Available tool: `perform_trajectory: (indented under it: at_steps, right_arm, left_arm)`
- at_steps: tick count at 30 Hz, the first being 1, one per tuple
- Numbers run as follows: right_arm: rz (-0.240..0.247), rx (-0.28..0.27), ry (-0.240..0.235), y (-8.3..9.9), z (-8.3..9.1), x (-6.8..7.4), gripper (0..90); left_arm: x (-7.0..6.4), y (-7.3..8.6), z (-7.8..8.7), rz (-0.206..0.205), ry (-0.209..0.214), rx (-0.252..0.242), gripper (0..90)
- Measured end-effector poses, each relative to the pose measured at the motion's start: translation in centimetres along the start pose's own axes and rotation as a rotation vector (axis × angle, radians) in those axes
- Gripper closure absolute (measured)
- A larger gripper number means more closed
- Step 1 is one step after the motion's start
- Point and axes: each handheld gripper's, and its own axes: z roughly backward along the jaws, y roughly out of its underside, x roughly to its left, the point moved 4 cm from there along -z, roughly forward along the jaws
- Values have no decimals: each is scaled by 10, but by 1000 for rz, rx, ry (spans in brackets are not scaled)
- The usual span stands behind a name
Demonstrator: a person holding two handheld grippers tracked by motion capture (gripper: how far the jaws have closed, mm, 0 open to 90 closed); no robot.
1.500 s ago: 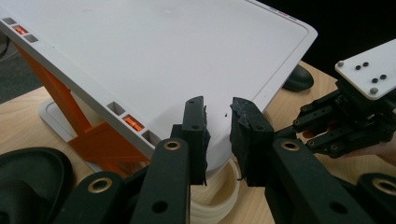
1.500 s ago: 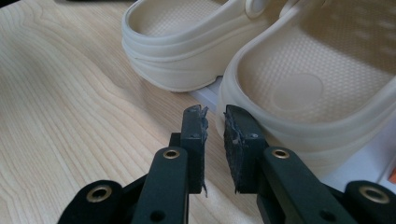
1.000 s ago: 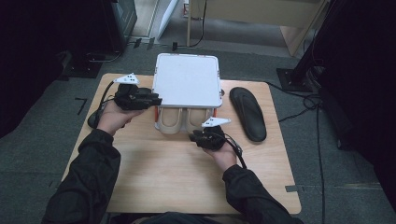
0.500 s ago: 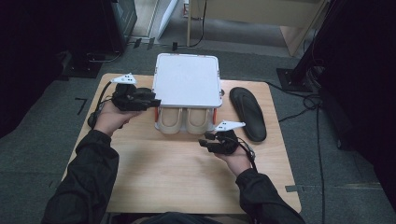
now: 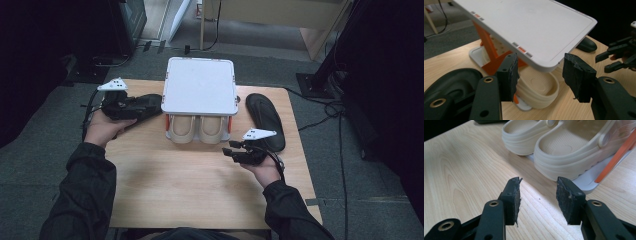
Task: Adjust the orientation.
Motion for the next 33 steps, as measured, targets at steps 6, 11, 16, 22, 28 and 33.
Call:
perform_trajectory:
  at_steps: [6, 11, 16, 22, 28, 33]
  right_arm:
    - [5, -1, -2, 1, -1, -3, 553]
    - [1, -10, -12, 0, -6, -3, 554]
    - [-1, 15, -18, 2, -10, -3, 557]
    - [1, 13, -19, 2, -11, -3, 560]
    - [6, 33, -28, 3, -16, -1, 561]
    - [12, 30, -29, 3, -16, 0, 563]
  left_arm:
    - [15, 19, -1, 11, -18, 21, 476]
    - [31, 37, -4, 40, -44, 41, 461]
    - [42, 53, -11, 39, -51, 92, 471]
    - [57, 63, -18, 48, -50, 99, 482]
    - [74, 74, -21, 67, -69, 115, 486]
    - [87, 82, -20, 78, -88, 113, 486]
